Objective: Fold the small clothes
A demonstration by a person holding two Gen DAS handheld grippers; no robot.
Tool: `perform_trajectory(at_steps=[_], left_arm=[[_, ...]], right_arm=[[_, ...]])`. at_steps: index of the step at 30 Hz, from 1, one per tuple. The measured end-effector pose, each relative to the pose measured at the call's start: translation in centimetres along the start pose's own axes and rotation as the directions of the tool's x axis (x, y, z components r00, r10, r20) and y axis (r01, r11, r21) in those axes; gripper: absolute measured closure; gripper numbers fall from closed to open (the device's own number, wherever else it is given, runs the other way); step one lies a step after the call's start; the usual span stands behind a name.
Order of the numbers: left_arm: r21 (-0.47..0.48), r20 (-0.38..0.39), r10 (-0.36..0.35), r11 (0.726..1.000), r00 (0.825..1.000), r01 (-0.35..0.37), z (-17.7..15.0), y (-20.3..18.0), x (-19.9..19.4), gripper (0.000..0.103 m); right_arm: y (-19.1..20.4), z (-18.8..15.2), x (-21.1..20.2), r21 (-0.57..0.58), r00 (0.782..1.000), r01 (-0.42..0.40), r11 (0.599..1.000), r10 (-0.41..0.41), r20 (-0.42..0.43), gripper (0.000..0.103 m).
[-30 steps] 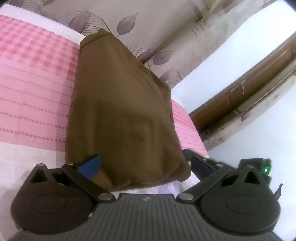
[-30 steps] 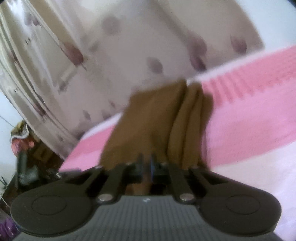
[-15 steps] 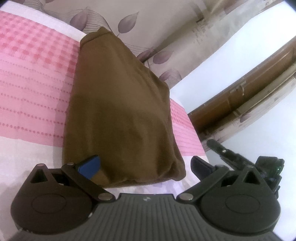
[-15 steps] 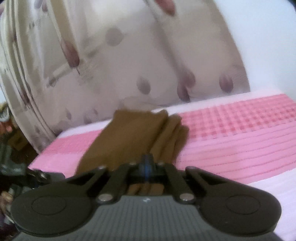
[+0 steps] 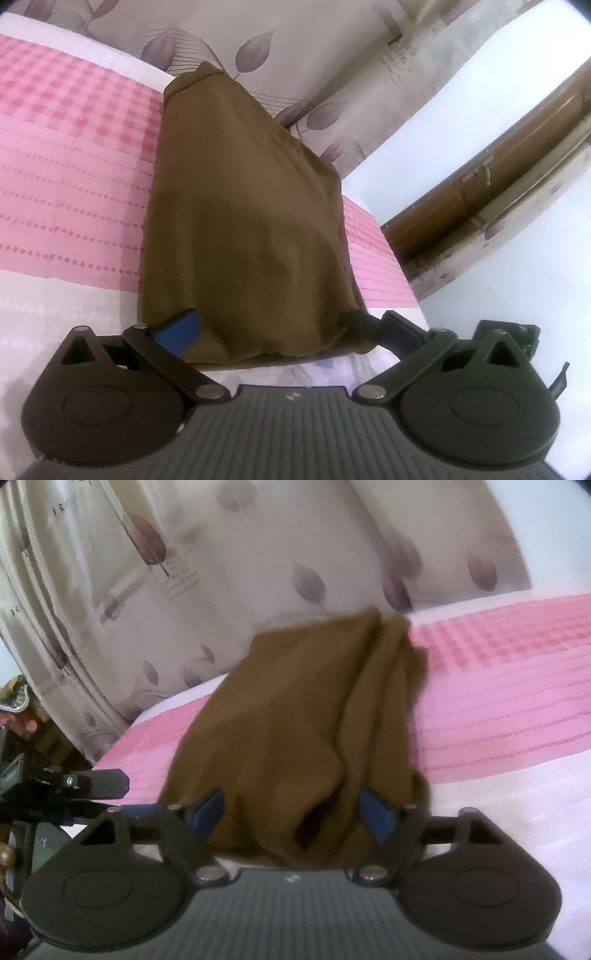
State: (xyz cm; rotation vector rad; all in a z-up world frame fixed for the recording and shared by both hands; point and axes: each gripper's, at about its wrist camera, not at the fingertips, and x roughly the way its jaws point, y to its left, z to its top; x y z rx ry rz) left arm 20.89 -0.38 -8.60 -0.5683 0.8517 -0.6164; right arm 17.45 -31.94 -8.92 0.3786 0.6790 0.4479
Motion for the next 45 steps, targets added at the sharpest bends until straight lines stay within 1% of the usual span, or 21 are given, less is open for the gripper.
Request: perform_trajectory(at_steps=[1,2,4,7,10,13,14,16,17,20,22,23,27,29,31,35,37,39,40,42,45], left_arm=[[-0.005,-0.001,0.002,1.0,1.0,-0.002,0.0,0.1,0.0,0.001],[-0.008,0.0,0.003,1.0,1.0,-0.003,0.0,0.1,0.0,0.001],[-0.009,0.001,0.001,1.0,1.0,-0.001,0.0,0.0,-0.1,0.001],[0.007,0.008,-0.007,1.0,1.0,0.007,0.2,-0.6,-0.4,0.001],[0.009,0.006,-0.031,0.999,1.0,0.031,0.3,-1.1,-0.5,0.001],[0.017,-0.005,-0.029,0.999,1.0,0.029,0.1,-1.1,0.0,0.001],[0.013,-0.01,-0.022,1.0,1.0,0.023,0.0,-0.9,0.3,0.001],[-0.006,-0.016,-0.025,1.0,1.0,0.025,-0.3,-0.5,0.6,0.001],[-0.012,-0.016,-0.027,1.0,1.0,0.026,-0.4,-0.4,0.6,0.001],[0.028,-0.017,-0.015,0.999,1.0,0.016,-0.4,-0.7,0.8,0.001],[0.065,-0.04,0.006,0.998,0.999,-0.003,-0.4,-1.0,1.5,0.001],[0.074,-0.045,0.007,0.997,0.999,-0.004,-0.5,-1.0,1.7,0.001],[0.077,-0.044,-0.017,0.997,0.999,0.02,-0.9,-0.8,1.9,0.001],[0.074,-0.041,-0.021,0.997,0.999,0.024,-1.0,-0.7,2.0,0.001],[0.074,-0.039,-0.026,0.997,0.999,0.029,-1.0,-0.6,2.0,0.001],[0.075,-0.035,-0.033,0.997,0.999,0.035,-1.1,-0.4,2.1,0.001],[0.077,-0.033,-0.034,0.996,0.999,0.037,-1.1,-0.5,2.1,0.0],[0.086,-0.034,-0.035,0.996,0.999,0.038,-1.3,-0.5,2.0,0.0],[0.091,-0.035,-0.037,0.995,0.999,0.04,-1.4,-0.5,2.0,0.0],[0.095,-0.037,-0.041,0.994,0.998,0.044,-1.3,-0.5,2.0,0.0],[0.079,-0.033,-0.052,0.995,0.998,0.055,-1.4,-0.3,1.8,0.0]], right_arm=[[0.0,0.1,0.5,0.006,1.0,-0.002,1.0,0.002,-0.018,0.079],[-0.2,0.1,1.2,0.015,0.999,0.012,1.0,-0.011,-0.046,0.091],[-0.5,0.3,1.5,0.026,0.999,0.008,1.0,-0.007,-0.041,0.094],[-0.2,1.5,-0.3,-0.001,1.0,0.001,1.0,-0.001,0.016,0.095],[1.0,3.0,-3.1,-0.072,0.998,0.013,0.997,-0.009,0.059,0.096],[0.5,2.9,-4.0,-0.103,0.998,0.057,0.993,-0.052,0.043,0.097],[-0.3,2.5,-3.5,-0.095,0.997,0.081,0.992,-0.08,0.021,0.097],[-2.7,1.2,-2.0,-0.025,0.995,0.081,0.996,-0.082,-0.05,0.097],[-3.4,0.7,-1.7,0.004,0.995,0.081,0.997,-0.081,-0.054,0.097],[-3.9,0.4,-1.9,0.045,0.999,0.044,0.998,-0.043,-0.027,0.094],[-4.1,0.9,-2.4,0.076,1.0,-0.002,0.997,0.003,-0.023,0.094],[-4.0,1.4,-2.6,0.084,1.0,0.008,0.996,-0.006,-0.024,0.094],[-2.9,5.0,-4.7,0.056,0.996,0.003,0.998,-0.008,0.089,0.094],[-2.6,7.2,-4.1,0.04,0.993,0.01,0.999,-0.015,0.118,0.094],[-2.3,9.5,-2.0,0.031,0.994,0.016,0.999,-0.019,0.112,0.093],[-2.8,12.0,4.4,0.028,0.993,0.115,0.993,-0.115,0.016,0.092],[-3.6,12.1,6.7,0.071,0.993,0.117,0.991,-0.116,-0.017,0.092],[-3.7,11.9,7.7,0.07,0.994,0.113,0.991,-0.113,-0.001,0.092],[-3.3,11.9,8.0,0.04,0.992,0.122,0.992,-0.122,0.011,0.1],[-2.1,12.3,7.3,-0.04,0.988,0.147,0.988,-0.145,0.054,0.103],[-2.2,13.2,4.9,-0.096,0.967,0.226,0.969,-0.211,0.144,0.103]])
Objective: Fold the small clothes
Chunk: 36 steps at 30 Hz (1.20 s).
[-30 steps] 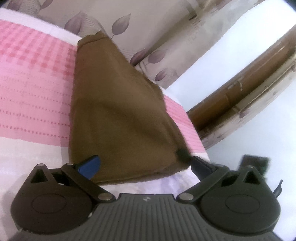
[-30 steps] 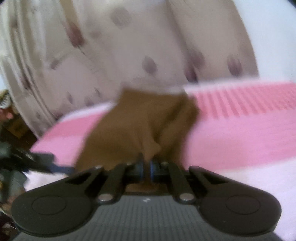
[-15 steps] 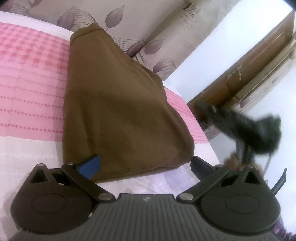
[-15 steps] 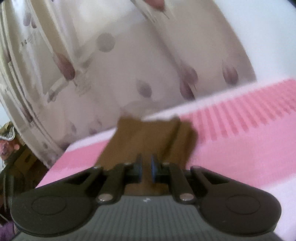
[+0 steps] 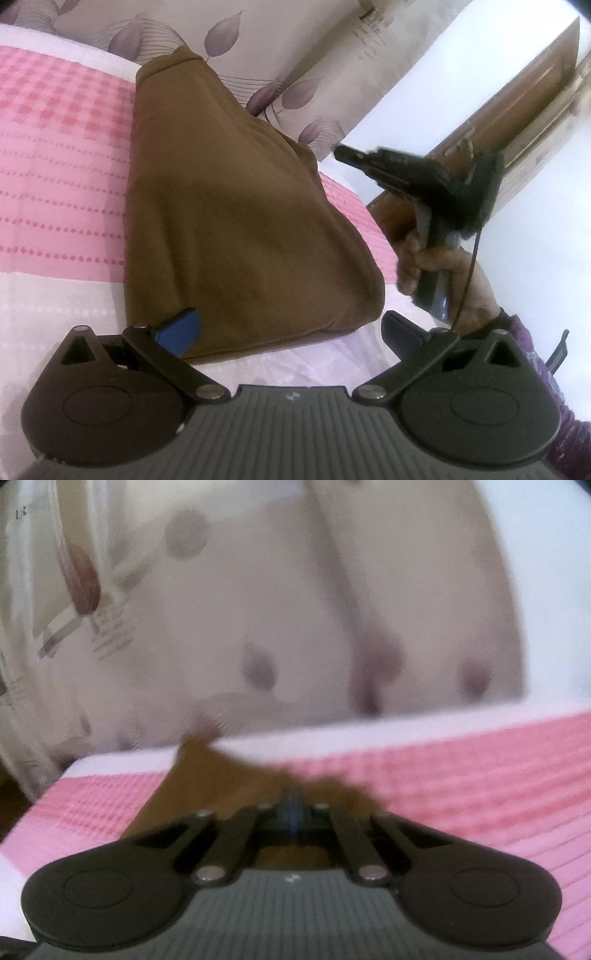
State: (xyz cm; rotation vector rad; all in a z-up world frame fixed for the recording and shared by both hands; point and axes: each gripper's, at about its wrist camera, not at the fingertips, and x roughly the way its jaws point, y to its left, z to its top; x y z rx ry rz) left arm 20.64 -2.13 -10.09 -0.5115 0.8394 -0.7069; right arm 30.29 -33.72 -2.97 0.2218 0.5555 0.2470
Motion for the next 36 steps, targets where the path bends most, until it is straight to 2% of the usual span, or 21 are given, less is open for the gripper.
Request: perform_trajectory(at_steps=[2,3,6,8,15,17,20,22,25,27,28,30,31,34,36], left_arm=[[-0.004,0.004,-0.004,1.0,1.0,0.004,0.0,0.0,0.0,0.0],[0.0,0.003,-0.004,1.0,1.0,0.004,0.0,0.0,0.0,0.0],[0.007,0.003,-0.004,1.0,1.0,0.004,0.0,0.0,0.0,0.0],[0.009,0.0,0.0,1.0,1.0,0.0,0.0,-0.1,0.0,0.0],[0.005,0.004,0.0,1.0,1.0,0.0,-0.1,-0.2,-0.1,0.0],[0.004,0.004,-0.002,1.0,1.0,0.002,-0.1,-0.2,-0.1,0.0],[-0.001,0.009,-0.009,1.0,1.0,0.009,-0.1,0.0,-0.2,0.0],[0.0,0.013,-0.009,1.0,1.0,0.009,-0.2,0.0,-0.2,0.0],[0.014,0.012,-0.005,1.0,1.0,0.005,-0.2,-0.1,-0.2,0.0],[0.014,0.012,-0.004,1.0,1.0,0.004,-0.2,-0.1,-0.1,0.0],[0.013,0.011,-0.004,1.0,1.0,0.004,-0.2,-0.1,-0.1,0.0],[0.008,0.01,-0.004,1.0,1.0,0.004,-0.1,-0.1,-0.1,0.0],[0.009,0.009,-0.005,1.0,1.0,0.004,-0.1,-0.1,-0.1,0.0],[0.01,0.01,-0.007,1.0,1.0,0.007,-0.1,-0.1,-0.2,0.0],[0.01,0.013,-0.006,1.0,1.0,0.006,-0.1,-0.1,-0.2,0.0]], right_arm=[[-1.8,0.1,-0.1,0.024,1.0,0.027,0.999,-0.026,-0.016,0.103],[-2.7,-0.1,-0.1,0.051,1.0,0.01,0.999,-0.008,-0.022,0.103],[-4.5,-0.6,-0.2,0.213,0.993,-0.117,0.97,0.12,-0.002,0.099],[-4.6,-0.5,0.7,0.272,0.988,-0.142,0.952,0.152,-0.017,0.098],[-2.1,-1.6,4.4,0.218,0.979,-0.098,0.971,0.134,-0.156,0.097],[-1.4,-1.6,4.1,0.182,0.982,-0.107,0.977,0.132,-0.134,0.101],[-0.7,-0.7,2.2,0.054,0.998,-0.024,0.998,0.027,-0.06,0.103],[-1.7,0.0,1.5,0.033,0.998,0.048,0.998,-0.047,-0.036,0.103],[-3.7,0.2,1.1,0.128,1.0,-0.009,0.992,0.012,-0.022,0.102],[-4.3,0.2,0.9,0.213,0.994,-0.092,0.973,0.101,-0.03,0.1],[-4.4,0.1,1.0,0.249,0.988,-0.133,0.959,0.149,-0.047,0.098],[-3.8,-0.2,1.3,0.23,0.986,-0.129,0.965,0.15,-0.075,0.096],[-3.4,-0.5,1.7,0.217,0.983,-0.128,0.968,0.154,-0.104,0.091],[-2.5,-1.7,3.1,0.212,0.974,-0.139,0.967,0.173,-0.148,0.065],[-2.0,-2.2,3.3,0.209,0.974,-0.142,0.968,0.174,-0.146,0.062]])
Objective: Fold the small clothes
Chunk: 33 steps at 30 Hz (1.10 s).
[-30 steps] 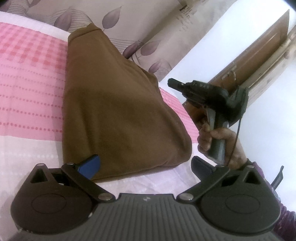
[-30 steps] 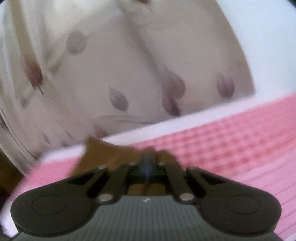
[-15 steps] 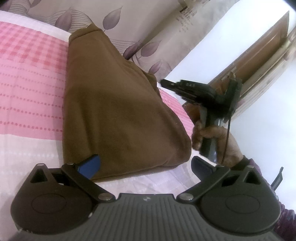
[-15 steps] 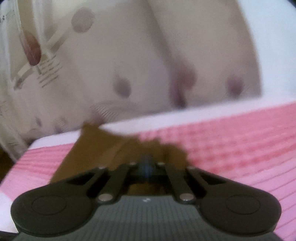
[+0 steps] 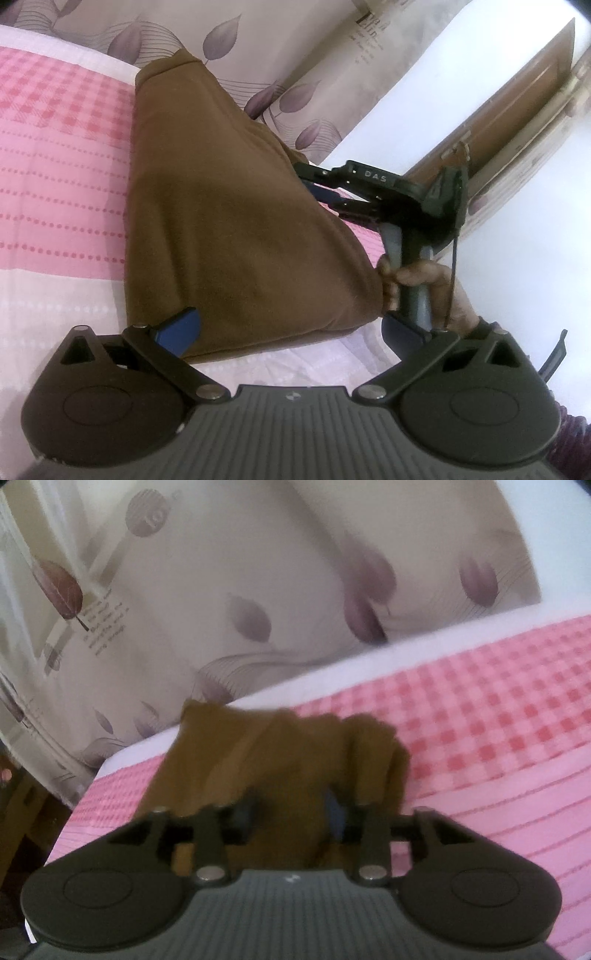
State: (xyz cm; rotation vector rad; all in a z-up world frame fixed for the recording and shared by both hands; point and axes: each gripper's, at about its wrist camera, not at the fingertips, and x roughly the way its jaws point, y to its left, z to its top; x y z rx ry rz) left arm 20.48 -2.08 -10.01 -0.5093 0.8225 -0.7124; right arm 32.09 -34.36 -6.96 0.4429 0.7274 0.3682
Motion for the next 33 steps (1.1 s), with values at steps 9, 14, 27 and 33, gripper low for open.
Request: perform_trajectory(at_steps=[9,14,27,33], left_arm=[[0.004,0.004,-0.008,1.0,1.0,0.008,-0.2,0.1,-0.1,0.0],[0.014,0.006,-0.002,1.0,1.0,0.002,-0.3,-0.1,0.0,0.0],[0.022,0.005,-0.005,1.0,1.0,0.005,-0.3,0.0,-0.1,0.0],[0.022,0.006,-0.008,1.0,1.0,0.008,-0.4,0.0,0.0,0.0]], right_arm=[[0.3,0.9,-2.4,-0.07,0.994,0.05,0.996,-0.042,0.104,0.101],[-0.7,1.1,-1.9,-0.047,0.997,0.058,0.997,-0.056,0.047,0.098],[0.9,0.4,-0.6,-0.141,0.988,0.138,0.98,-0.126,0.094,0.102],[-0.9,1.1,-3.0,-0.055,0.995,0.059,0.997,-0.054,0.086,0.093]])
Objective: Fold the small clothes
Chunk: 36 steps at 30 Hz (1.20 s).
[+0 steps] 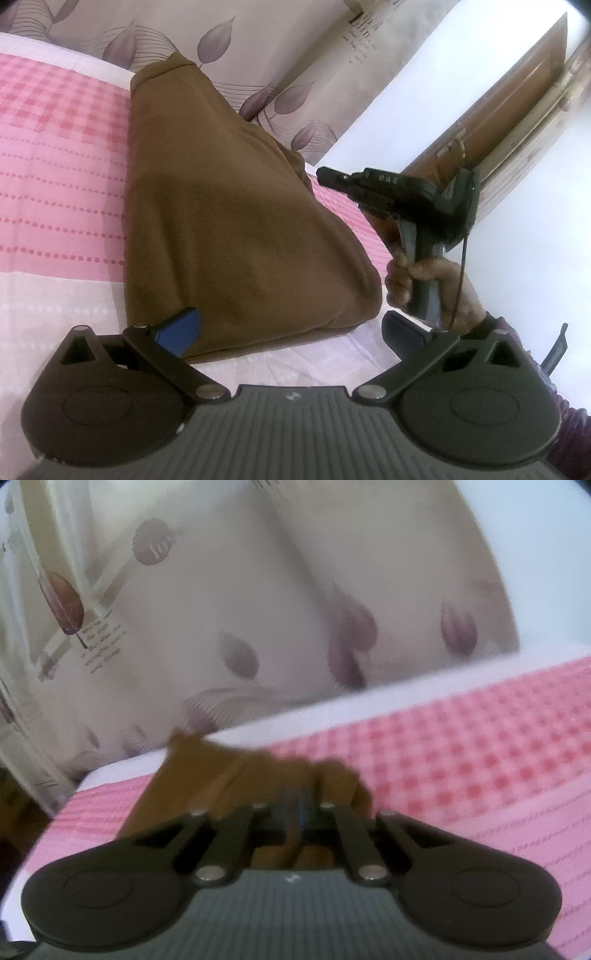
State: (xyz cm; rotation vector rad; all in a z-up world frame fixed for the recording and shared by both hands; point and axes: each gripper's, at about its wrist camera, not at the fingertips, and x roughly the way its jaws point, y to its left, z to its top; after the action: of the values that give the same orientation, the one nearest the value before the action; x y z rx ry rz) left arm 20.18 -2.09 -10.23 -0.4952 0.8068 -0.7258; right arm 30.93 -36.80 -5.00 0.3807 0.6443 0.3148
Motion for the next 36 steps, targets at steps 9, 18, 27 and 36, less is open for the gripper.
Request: perform_trajectory(at_steps=[9,18,27,36], left_arm=[[0.008,0.005,0.004,1.0,1.0,-0.004,0.0,-0.2,0.0,0.0],[-0.014,0.008,-0.013,1.0,1.0,0.013,0.0,0.2,-0.2,0.0],[-0.067,-0.002,-0.015,0.998,1.0,0.015,0.7,0.4,-0.9,0.001],[0.03,0.078,0.102,0.994,0.992,-0.105,7.3,0.7,-2.8,0.0]], right_arm=[[2.1,-2.5,1.8,-0.054,0.996,-0.059,0.997,0.055,-0.075,0.059],[3.1,-1.9,0.9,-0.175,0.996,0.086,0.981,-0.084,0.021,0.099],[-1.2,-2.3,-0.5,0.037,0.994,0.092,0.995,-0.094,0.056,0.099],[-0.4,-2.8,-3.0,0.13,0.997,-0.067,0.989,0.07,-0.013,0.001]])
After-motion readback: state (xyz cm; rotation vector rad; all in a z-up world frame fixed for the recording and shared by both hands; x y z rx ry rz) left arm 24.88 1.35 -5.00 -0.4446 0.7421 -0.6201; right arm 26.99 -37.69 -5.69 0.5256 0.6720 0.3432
